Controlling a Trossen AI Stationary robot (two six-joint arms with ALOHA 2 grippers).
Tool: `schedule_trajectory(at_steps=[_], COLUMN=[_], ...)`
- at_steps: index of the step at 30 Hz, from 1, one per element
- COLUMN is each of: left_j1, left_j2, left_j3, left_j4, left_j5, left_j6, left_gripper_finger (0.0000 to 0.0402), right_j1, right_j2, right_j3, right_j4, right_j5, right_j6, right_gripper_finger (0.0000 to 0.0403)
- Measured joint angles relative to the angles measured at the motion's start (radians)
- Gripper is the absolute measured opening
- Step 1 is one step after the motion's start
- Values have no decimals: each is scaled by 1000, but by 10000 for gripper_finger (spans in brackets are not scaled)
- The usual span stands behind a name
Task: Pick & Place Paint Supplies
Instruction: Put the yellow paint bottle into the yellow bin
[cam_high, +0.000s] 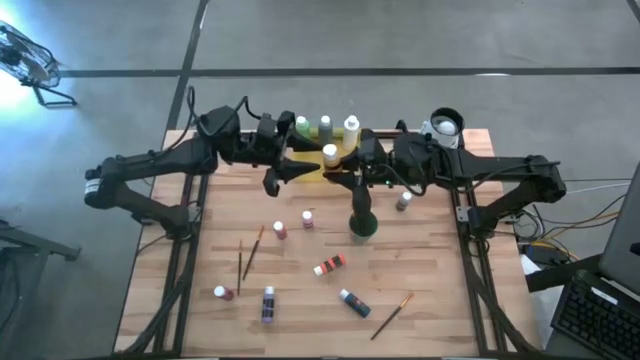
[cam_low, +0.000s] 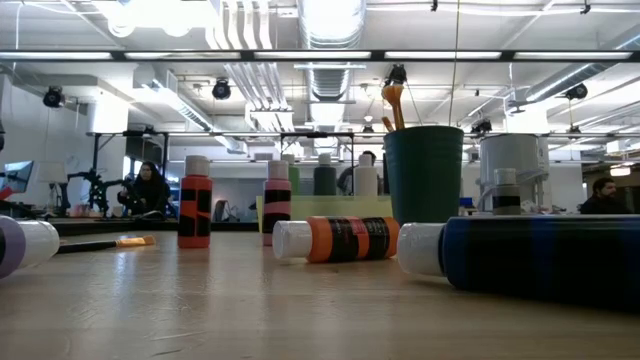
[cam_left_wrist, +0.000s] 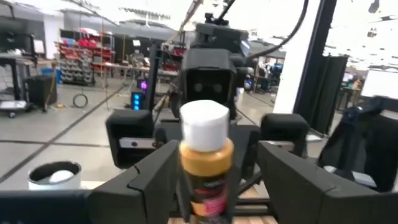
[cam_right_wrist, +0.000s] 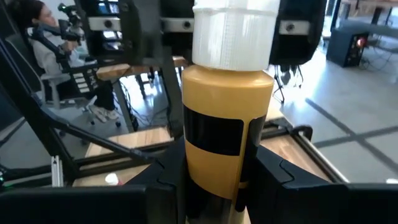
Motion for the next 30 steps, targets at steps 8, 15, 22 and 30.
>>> schedule_trajectory(at_steps=[8, 15, 22, 30], left_j1=[2, 8, 8, 7], left_j2=[18, 19, 19, 28], left_j3=[0, 0, 0, 0], left_j4=[51, 56, 99, 108], left_j5=[-33, -33, -34, -40], left_j6=[-3, -26, -37, -50], left_gripper_finger=[224, 224, 224, 224], right_j1=[2, 4, 5, 4], right_j2=[0, 0, 0, 1], right_j3=[0, -3, -15, -24], right_j4=[14, 14, 21, 60], right_j5=[-1, -4, -7, -11], right_j6=[-26, -26, -26, -31], right_gripper_finger=[100, 100, 100, 100])
